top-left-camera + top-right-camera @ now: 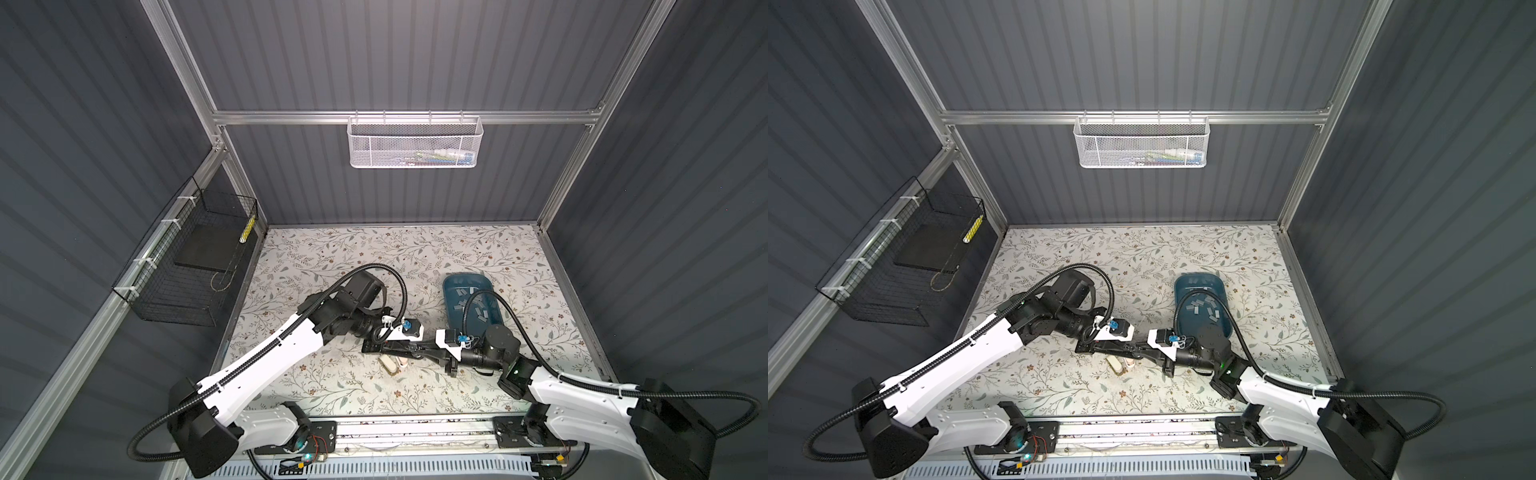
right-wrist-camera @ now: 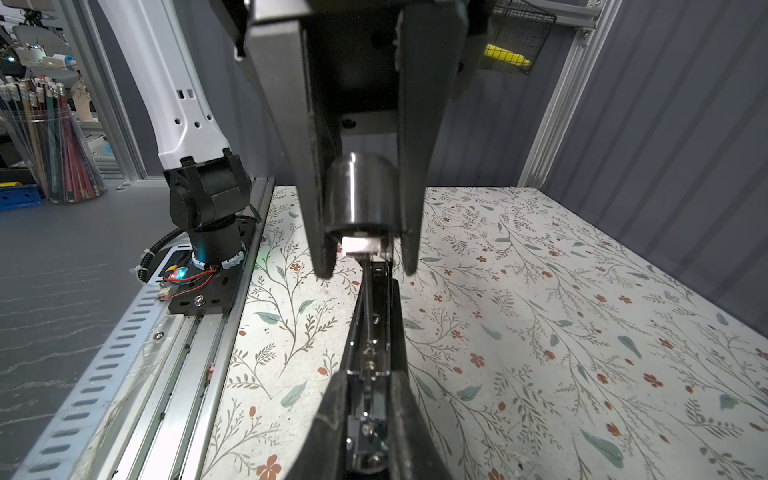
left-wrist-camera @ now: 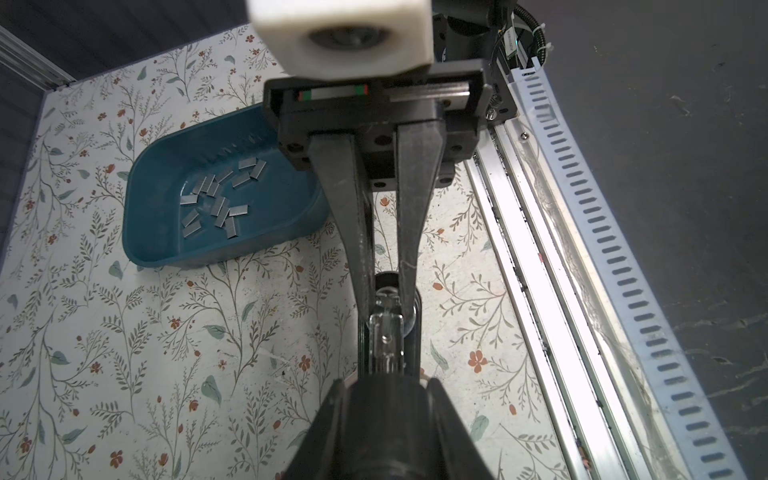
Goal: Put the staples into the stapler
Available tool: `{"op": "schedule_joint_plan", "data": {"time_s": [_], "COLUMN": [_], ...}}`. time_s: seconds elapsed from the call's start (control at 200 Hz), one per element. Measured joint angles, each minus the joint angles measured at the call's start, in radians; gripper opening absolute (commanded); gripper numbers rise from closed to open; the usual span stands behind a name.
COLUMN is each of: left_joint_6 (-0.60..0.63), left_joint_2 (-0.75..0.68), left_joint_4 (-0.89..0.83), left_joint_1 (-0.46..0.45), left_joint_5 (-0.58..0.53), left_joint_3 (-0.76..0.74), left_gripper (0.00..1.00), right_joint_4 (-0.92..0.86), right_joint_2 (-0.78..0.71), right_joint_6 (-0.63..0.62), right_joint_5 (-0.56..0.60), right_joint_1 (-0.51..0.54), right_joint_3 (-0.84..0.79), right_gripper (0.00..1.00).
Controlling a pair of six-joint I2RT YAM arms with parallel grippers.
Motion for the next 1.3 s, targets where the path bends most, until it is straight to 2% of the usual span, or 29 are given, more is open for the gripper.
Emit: {"op": "schedule_joint_plan", "data": {"time_s": [0.28, 0.455, 0.815, 1.106, 1.301], "left_joint_6": [0.010, 0.026, 0.027, -0.006, -0.062], "left_joint_2": [-0.010, -0.046, -0.069, -0.069, -0.072], "left_joint_4": [-0.001, 0.020, 0.077, 0.093, 0.132], "left_joint_1": [0.003, 0.007, 0.004, 0.013, 0.098], "left_joint_5": [0.015, 0.035, 0.087, 0.068, 0.134], "left_joint_3": [-0.011, -0.037, -0.039, -0.039, -0.048], "left_gripper": [0.00, 0.00, 0.00, 0.00, 0.00], "right_joint_4": [-0.083, -0.103, -0.056, 0.047, 0.121], "right_joint_2": [0.016, 0.058, 0.164, 0.240, 0.283], "right_joint_6": [-0.015, -0.004, 0.033, 0.054, 0.053], "right_joint_5": [-0.010, -0.005, 0.027, 0.026, 0.022], "right_joint_1": [0.002, 0.017, 0.038, 0.041, 0.023], "right_joint_3": [0.026, 0.055, 0.102, 0.113, 0.112], "right_gripper": [0.18, 0.26, 0.29, 0.18, 0.07]}}
